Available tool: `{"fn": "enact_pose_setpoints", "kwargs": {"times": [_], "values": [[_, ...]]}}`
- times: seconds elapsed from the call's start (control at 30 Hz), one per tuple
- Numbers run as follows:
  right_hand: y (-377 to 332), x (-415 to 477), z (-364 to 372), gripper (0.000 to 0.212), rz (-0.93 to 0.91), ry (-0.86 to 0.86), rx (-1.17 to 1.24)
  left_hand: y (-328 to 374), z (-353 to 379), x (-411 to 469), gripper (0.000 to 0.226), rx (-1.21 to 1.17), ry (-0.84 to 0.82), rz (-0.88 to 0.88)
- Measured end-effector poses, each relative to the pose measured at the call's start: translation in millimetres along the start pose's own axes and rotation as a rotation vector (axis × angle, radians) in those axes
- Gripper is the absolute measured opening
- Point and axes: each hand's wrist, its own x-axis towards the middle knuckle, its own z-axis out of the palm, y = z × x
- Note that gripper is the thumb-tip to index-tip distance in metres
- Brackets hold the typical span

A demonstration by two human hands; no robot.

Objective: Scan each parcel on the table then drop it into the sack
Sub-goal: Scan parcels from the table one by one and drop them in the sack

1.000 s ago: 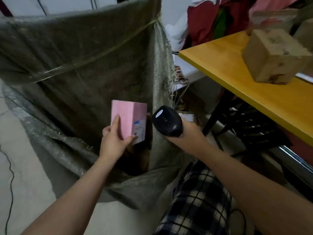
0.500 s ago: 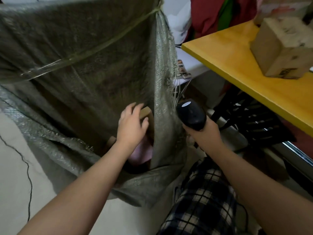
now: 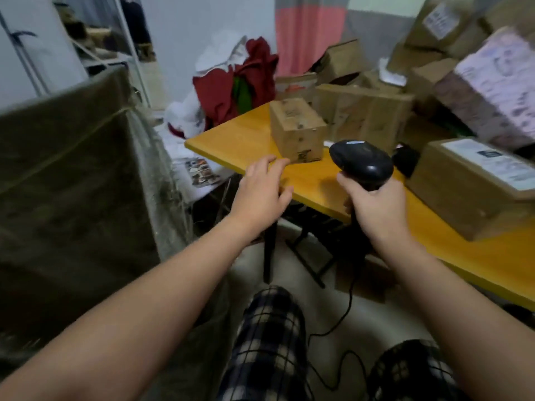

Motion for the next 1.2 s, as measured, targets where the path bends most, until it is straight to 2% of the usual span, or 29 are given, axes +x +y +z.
{"fn": "enact_pose_setpoints", "kwargs": {"times": [0.13, 0.27, 0.33, 0.5, 0.63, 0.73, 0.87, 1.03, 1.2], "values": [[3, 7, -27, 0.014, 0.101, 0.021, 0.117, 36, 11, 58, 0.066, 0.140, -0.057, 0.023], [11, 7, -26, 0.013, 0.188, 0.005, 0.254, 40, 21, 93, 0.083, 0.327, -0.135, -0.050], [17, 9, -25, 0.011, 0.209, -0.011, 0.274, 35, 20, 98, 0.083, 0.323, -0.149, -0.088], [26, 9, -26, 0.007, 0.188, -0.047, 0.302, 30, 16, 90, 0.064, 0.307, -0.002, -0.033], [28, 9, -23, 0.008, 0.169, -0.051, 0.271, 37, 25, 97, 0.078, 0.213, -0.048, -0.153], [28, 13, -23, 0.009, 0.192, -0.031, 0.290, 42, 29, 109, 0.087, 0.220, 0.002, -0.216], [27, 22, -23, 0.017, 0.271, -0.023, 0.321, 43, 29, 124, 0.079, 0.225, 0.067, -0.275], [28, 32, -19, 0.027, 0.315, 0.013, 0.319, 38, 26, 132, 0.057, 0.225, 0.026, -0.287], [30, 34, -20, 0.025, 0.306, 0.022, 0.323, 42, 14, 110, 0.059, 0.147, -0.010, -0.321]]}}
